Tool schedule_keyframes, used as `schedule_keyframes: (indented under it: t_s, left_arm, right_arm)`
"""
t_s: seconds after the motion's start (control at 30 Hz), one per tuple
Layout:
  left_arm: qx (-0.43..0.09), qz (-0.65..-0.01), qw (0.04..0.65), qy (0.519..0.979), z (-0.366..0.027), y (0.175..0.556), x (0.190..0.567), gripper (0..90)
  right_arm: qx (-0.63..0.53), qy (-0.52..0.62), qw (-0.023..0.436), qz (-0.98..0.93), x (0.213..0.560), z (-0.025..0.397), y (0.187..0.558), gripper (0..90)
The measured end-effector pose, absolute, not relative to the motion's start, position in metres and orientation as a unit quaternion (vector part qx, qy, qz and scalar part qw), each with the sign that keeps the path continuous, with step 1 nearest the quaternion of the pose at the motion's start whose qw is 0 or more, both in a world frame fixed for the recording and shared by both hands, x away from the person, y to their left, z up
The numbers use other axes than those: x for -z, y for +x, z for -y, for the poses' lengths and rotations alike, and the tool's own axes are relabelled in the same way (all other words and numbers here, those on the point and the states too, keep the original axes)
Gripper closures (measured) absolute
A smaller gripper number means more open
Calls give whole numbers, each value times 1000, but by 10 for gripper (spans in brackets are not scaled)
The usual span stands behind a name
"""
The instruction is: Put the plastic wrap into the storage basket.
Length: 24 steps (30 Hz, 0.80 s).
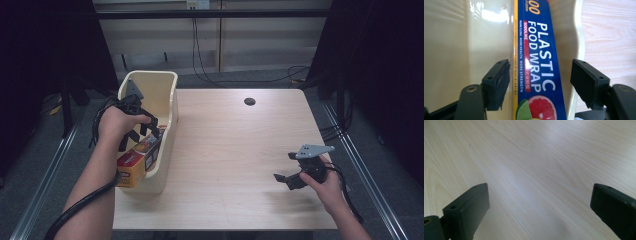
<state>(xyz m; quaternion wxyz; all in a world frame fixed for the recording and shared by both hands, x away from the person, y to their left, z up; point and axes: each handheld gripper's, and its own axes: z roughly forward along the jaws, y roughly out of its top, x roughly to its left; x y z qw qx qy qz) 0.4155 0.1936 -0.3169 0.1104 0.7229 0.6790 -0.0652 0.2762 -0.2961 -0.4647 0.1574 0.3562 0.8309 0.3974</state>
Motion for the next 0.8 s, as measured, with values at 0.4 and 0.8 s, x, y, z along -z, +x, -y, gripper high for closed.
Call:
schedule_keyframes:
  t_s: [0.4,0.8]
  left_arm:
    - [59,-662,144,733,-181,417,297,161]
    - [60,-632,163,755,-152,415,280,155]
  right_arm:
    - [-399,355,155,-831,464,297,276,24]
    - [-399,357,157,-830,462,298,275,24]
